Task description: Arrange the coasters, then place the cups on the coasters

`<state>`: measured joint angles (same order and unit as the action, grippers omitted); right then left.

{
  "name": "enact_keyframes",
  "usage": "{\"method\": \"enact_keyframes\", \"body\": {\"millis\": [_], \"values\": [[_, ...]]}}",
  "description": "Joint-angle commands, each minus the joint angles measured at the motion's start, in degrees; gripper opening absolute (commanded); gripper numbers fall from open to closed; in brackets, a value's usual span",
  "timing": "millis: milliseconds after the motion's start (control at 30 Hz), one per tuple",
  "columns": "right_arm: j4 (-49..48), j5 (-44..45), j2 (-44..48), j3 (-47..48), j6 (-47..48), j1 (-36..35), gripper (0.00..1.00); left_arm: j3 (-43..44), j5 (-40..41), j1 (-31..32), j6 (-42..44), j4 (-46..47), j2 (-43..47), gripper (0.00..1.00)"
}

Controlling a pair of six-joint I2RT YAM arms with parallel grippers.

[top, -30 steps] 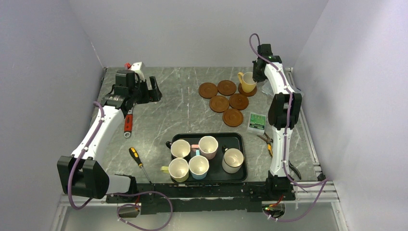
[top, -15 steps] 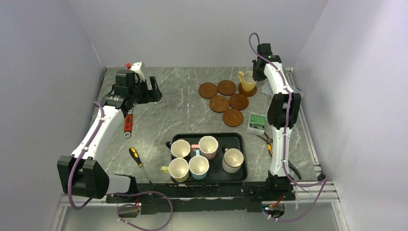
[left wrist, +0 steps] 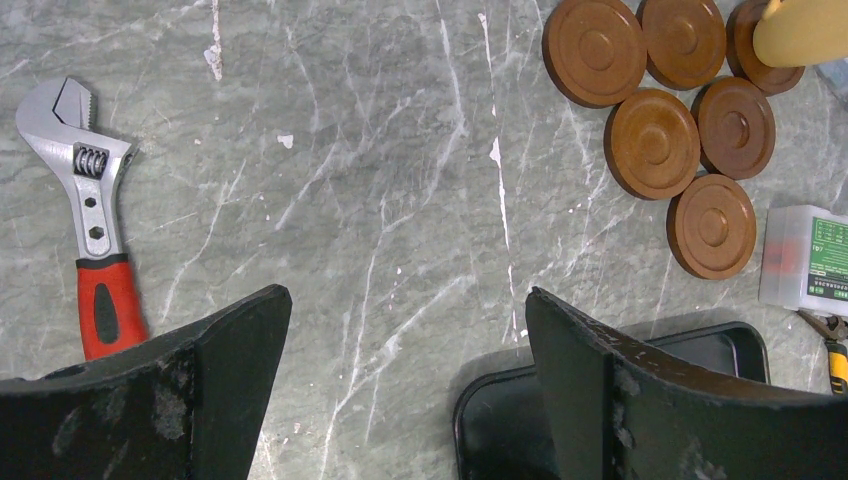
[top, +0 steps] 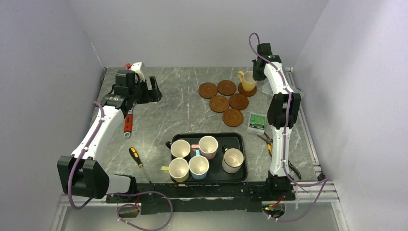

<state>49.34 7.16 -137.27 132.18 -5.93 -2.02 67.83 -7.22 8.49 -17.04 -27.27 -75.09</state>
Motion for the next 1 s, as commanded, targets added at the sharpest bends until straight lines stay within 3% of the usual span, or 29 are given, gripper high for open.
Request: {"method": "enact_keyframes", "body": {"millis": [0,233,433,967], "values": [[-2.3,1.1,-0.4,3.0,0.8,0.3,0.05,0.4,-0.5,0.0,0.4,1.6,0.6,0.94],[-2.0,0.5,-0.8,3.0,1.2,0.3,0.32,0.5,-0.7,-0.1,0.4,1.3,0.3,0.94],[-2.1,0.7,-0.6,3.0,1.6,0.3,0.45,0.5,-0.6,-0.1,0.3,1.3,0.5,0.94],[-2.1,-0.6,2.8,3.1,1.7,0.3,0.46,0.5,-0.7,-0.1,0.2,1.5,0.9,0.94]]}}
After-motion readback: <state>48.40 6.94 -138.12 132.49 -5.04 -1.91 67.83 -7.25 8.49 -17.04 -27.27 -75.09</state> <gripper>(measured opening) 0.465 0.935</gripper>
